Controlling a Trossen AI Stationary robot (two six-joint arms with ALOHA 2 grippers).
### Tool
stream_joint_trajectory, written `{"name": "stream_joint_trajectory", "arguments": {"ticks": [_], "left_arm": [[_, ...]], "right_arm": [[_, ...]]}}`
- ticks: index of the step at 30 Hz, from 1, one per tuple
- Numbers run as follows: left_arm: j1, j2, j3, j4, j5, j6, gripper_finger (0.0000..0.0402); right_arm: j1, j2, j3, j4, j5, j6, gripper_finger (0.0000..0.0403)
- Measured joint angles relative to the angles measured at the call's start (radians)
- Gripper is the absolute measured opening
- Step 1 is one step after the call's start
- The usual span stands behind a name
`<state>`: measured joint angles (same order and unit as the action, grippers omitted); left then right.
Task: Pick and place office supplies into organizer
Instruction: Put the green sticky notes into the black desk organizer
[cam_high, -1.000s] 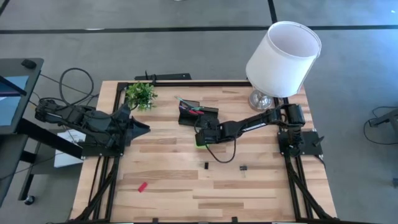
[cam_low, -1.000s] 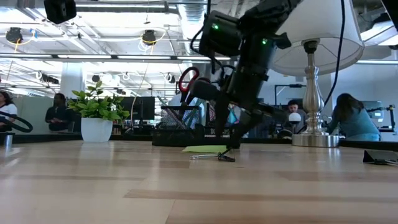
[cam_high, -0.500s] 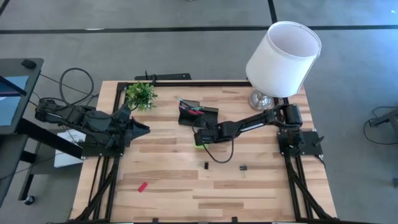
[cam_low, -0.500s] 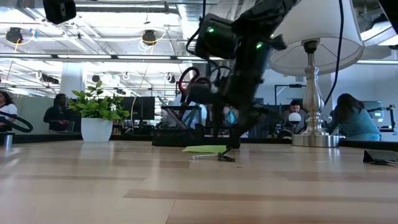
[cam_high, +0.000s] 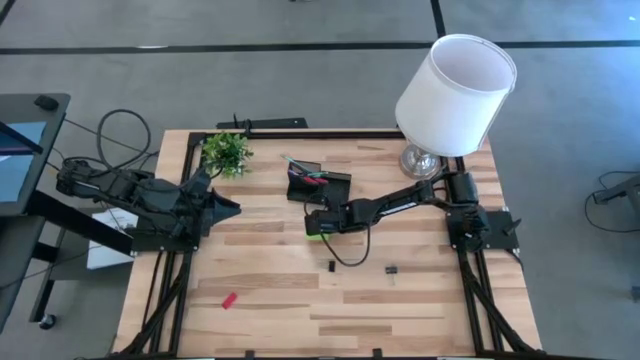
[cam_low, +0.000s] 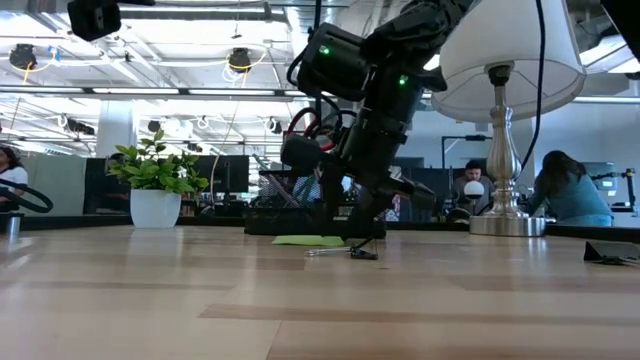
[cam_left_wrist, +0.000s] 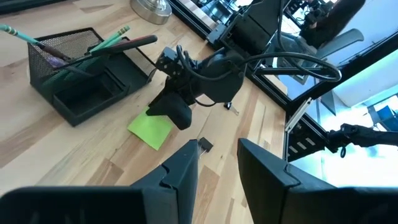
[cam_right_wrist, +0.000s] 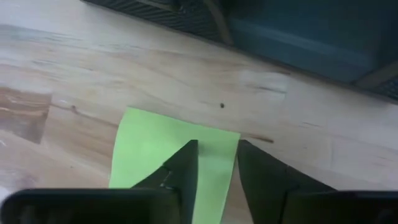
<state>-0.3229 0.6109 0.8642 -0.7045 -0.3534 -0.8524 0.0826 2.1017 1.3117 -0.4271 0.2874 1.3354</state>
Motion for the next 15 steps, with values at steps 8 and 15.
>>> {"name": "stream_joint_trajectory", "arguments": {"ticks": [8, 15], "left_arm": [[0.000, 0.000, 0.000, -0.005, 0.000, 0.000, 0.0107], [0.000, 0.000, 0.000, -0.004, 0.000, 0.000, 0.0107]], "right_arm": [[0.013, 0.003, -0.003, 0.024, 0.022, -0.019, 0.0009], [0.032, -0.010, 0.014, 0.084, 0.025, 0.019, 0.0001]]}}
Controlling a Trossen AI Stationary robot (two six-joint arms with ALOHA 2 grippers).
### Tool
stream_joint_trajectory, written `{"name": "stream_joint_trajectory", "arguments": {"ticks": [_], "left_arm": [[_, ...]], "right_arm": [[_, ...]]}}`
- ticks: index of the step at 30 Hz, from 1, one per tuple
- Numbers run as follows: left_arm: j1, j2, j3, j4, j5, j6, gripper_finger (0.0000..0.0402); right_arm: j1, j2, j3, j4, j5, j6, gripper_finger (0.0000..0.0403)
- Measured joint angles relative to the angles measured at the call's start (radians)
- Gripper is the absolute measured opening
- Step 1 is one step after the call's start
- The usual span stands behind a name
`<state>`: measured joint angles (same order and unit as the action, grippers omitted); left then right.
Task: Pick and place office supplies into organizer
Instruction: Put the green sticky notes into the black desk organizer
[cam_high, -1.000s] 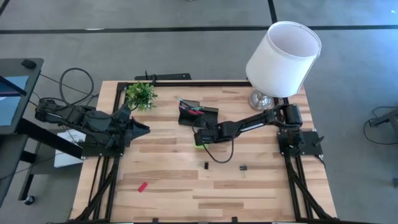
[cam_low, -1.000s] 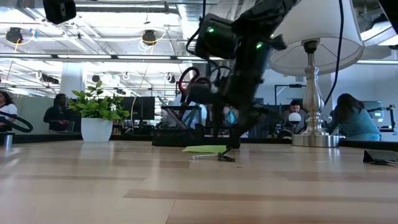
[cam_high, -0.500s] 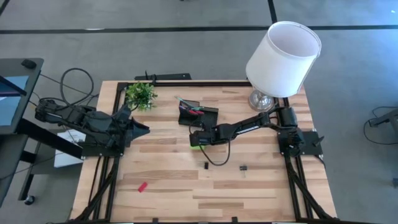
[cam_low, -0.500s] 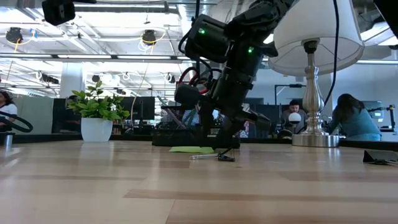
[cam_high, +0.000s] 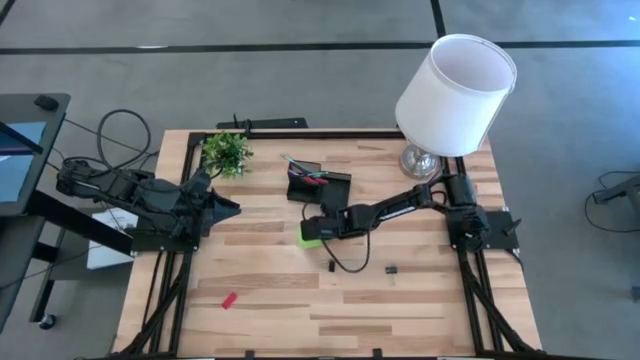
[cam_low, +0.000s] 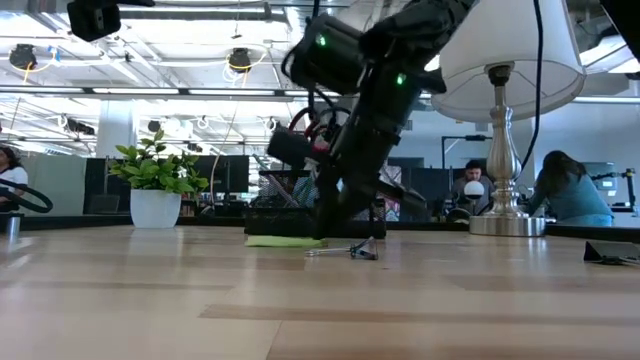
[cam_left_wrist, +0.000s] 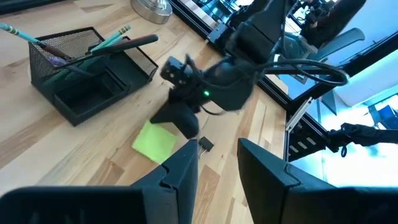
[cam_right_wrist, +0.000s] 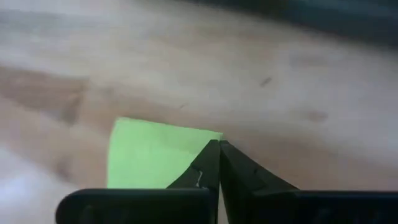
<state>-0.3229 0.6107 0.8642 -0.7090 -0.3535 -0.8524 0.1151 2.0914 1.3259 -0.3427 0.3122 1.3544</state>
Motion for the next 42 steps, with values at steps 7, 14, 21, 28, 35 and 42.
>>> {"name": "stream_joint_trajectory", "arguments": {"ticks": [7, 14, 21, 28, 35, 42], "left_arm": [[0.000, 0.000, 0.000, 0.001, 0.000, 0.000, 0.0107], [0.000, 0.000, 0.000, 0.001, 0.007, 0.000, 0.0107], [0.000, 0.000, 0.000, -0.001, 0.009, 0.000, 0.0107], [0.000, 0.000, 0.000, -0.019, 0.009, 0.000, 0.0107], [0.000, 0.000, 0.000, -0.020, 0.010, 0.003, 0.0107], [0.000, 0.000, 0.000, -0.020, 0.013, 0.000, 0.0107]], "right_arm": [[0.003, -0.033, 0.075, -0.002, 0.088, -0.054, 0.0001], [-0.003, -0.048, 0.114, -0.064, 0.113, -0.107, 0.0000], [0.001, -0.053, 0.118, 0.044, -0.004, -0.307, 0.0011], [0.015, -0.053, 0.119, 0.145, -0.129, -0.542, 0.0076], [-0.001, -0.053, 0.119, 0.068, -0.279, -0.869, 0.0159], [-0.056, -0.034, 0.120, 0.006, -0.289, -1.243, 0.0227]]}}
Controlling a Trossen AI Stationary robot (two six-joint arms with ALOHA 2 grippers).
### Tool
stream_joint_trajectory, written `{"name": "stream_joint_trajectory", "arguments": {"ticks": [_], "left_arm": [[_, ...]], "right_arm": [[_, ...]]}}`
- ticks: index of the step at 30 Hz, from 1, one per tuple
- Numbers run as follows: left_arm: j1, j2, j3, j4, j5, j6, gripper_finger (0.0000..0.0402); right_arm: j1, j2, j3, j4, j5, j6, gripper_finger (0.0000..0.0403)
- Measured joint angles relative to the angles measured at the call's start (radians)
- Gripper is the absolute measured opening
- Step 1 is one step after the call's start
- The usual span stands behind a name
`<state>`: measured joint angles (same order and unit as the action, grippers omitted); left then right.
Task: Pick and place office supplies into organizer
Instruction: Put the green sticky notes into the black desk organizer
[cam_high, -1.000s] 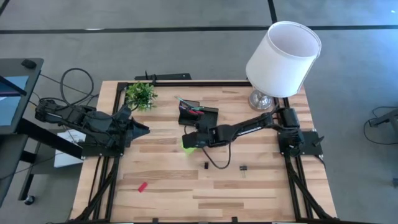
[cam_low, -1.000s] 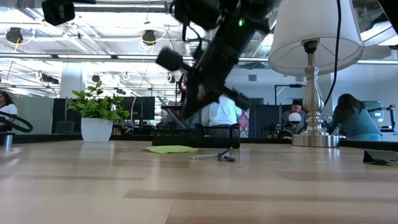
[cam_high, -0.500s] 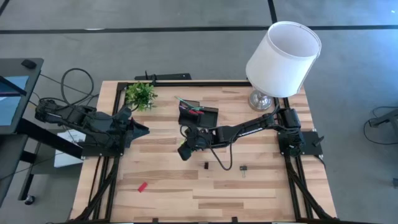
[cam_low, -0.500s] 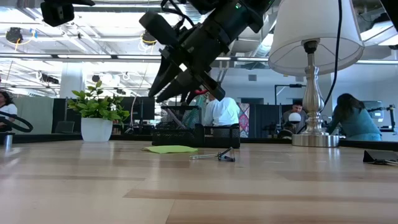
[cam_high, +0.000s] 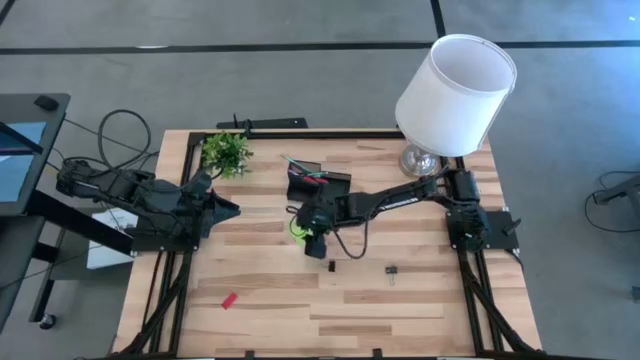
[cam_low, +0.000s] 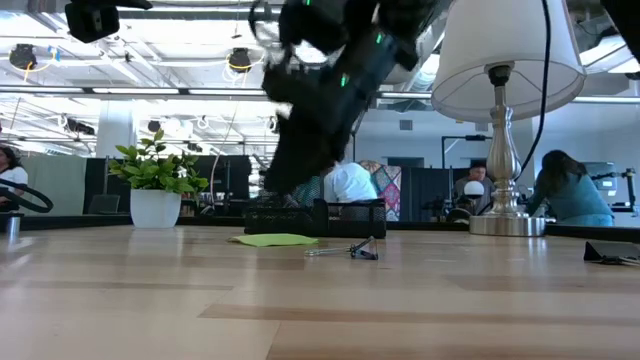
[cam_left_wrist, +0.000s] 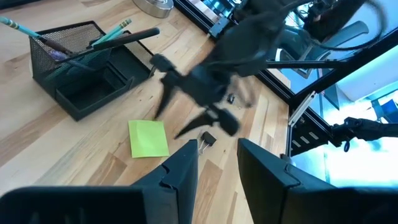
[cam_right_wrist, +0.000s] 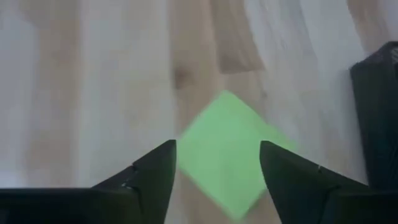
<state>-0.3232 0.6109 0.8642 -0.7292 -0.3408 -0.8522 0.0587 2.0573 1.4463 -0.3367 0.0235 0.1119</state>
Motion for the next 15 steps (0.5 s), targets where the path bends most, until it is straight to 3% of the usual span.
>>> {"name": "stream_joint_trajectory", "arguments": {"ticks": [7, 15], "left_arm": [[0.000, 0.000, 0.000, -0.003, -0.004, -0.001, 0.0107], [0.000, 0.017, 0.000, -0.061, -0.010, -0.005, 0.0107]], "right_arm": [[-0.070, 0.083, -0.001, 0.010, -0.099, -0.034, 0.0240], [-0.091, 0.167, 0.016, 0.062, -0.101, -0.026, 0.0228]]}}
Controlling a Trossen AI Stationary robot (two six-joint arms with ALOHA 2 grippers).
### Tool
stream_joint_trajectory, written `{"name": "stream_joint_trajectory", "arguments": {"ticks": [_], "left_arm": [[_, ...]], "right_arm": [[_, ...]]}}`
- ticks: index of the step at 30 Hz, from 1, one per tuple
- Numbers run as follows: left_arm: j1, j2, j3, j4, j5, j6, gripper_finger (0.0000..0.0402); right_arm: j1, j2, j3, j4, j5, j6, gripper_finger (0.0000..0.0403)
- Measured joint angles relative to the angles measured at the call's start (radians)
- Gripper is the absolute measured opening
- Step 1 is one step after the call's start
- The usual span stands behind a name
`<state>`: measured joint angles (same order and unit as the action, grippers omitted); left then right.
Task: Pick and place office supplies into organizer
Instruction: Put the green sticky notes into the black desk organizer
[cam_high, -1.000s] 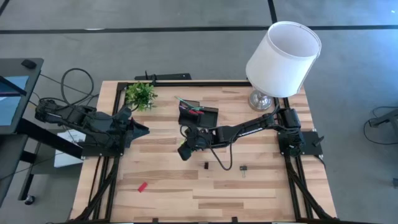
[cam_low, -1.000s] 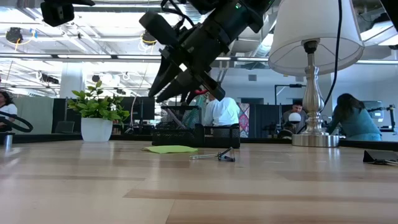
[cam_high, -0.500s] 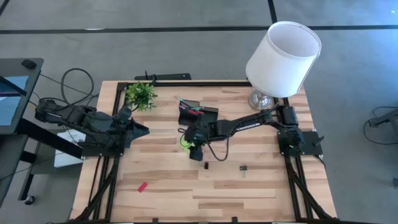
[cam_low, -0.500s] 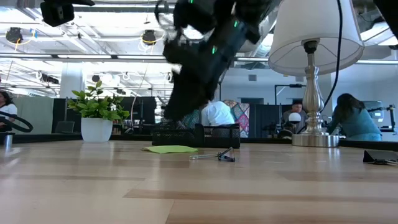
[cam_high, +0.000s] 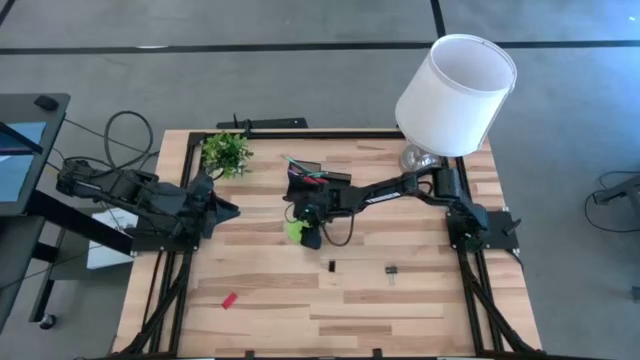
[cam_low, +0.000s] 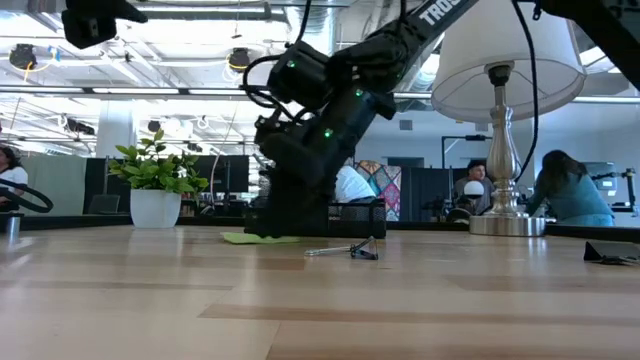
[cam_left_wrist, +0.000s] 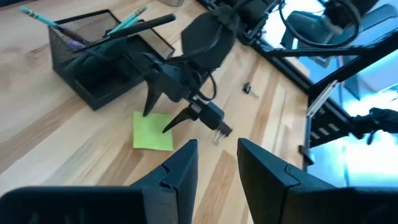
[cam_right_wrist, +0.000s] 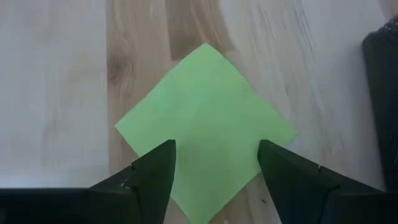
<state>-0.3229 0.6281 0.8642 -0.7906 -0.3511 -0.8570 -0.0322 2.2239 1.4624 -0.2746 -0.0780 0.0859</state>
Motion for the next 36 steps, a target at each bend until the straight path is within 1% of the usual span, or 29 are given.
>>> {"name": "stream_joint_trajectory", "arguments": {"ticks": [4, 7, 9, 14, 15, 19, 21, 24, 28, 30, 32, 34, 36], "left_arm": [[0.000, 0.011, 0.000, -0.015, -0.002, 0.000, 0.0107], [0.000, 0.015, 0.000, -0.015, -0.002, 0.000, 0.0107], [0.000, 0.017, 0.000, -0.015, -0.002, 0.001, 0.0107], [0.000, 0.016, 0.000, -0.014, -0.019, 0.008, 0.0107], [0.000, 0.016, 0.000, -0.014, -0.021, 0.008, 0.0107], [0.000, 0.016, 0.000, -0.014, -0.021, 0.009, 0.0107], [0.000, 0.016, 0.000, -0.014, -0.021, 0.009, 0.0107], [0.000, 0.016, 0.000, -0.014, -0.021, 0.008, 0.0107], [0.000, 0.015, 0.000, -0.012, -0.003, 0.008, 0.0107], [0.000, 0.016, 0.000, -0.012, 0.006, 0.008, 0.0107], [0.000, 0.016, 0.000, -0.012, 0.006, 0.008, 0.0107], [0.000, 0.015, 0.000, -0.012, 0.006, 0.008, 0.0107], [0.000, 0.016, 0.000, -0.013, 0.007, 0.008, 0.0107]], "right_arm": [[0.032, 0.037, 0.006, 0.026, -0.019, 0.052, 0.0216], [0.067, 0.041, 0.006, 0.034, -0.011, 0.074, 0.0189], [0.088, 0.041, 0.006, 0.035, -0.023, 0.097, 0.0154], [0.111, 0.062, 0.038, 0.029, -0.079, 0.205, 0.0029], [0.110, 0.063, 0.045, 0.021, -0.080, 0.218, 0.0015], [0.105, 0.068, 0.073, -0.007, -0.031, 0.294, 0.0013], [0.097, 0.063, 0.094, -0.028, -0.025, 0.330, 0.0007], [0.080, 0.049, 0.123, -0.050, -0.019, 0.326, 0.0002], [0.060, 0.037, 0.172, -0.127, 0.003, 0.303, 0.0008], [0.052, 0.036, 0.212, -0.191, -0.001, 0.303, 0.0014], [0.052, 0.036, 0.260, -0.258, -0.031, 0.291, 0.0026], [0.058, 0.034, 0.307, -0.303, -0.068, 0.254, 0.0043], [0.069, 0.032, 0.348, -0.337, -0.078, 0.223, 0.0065]]}}
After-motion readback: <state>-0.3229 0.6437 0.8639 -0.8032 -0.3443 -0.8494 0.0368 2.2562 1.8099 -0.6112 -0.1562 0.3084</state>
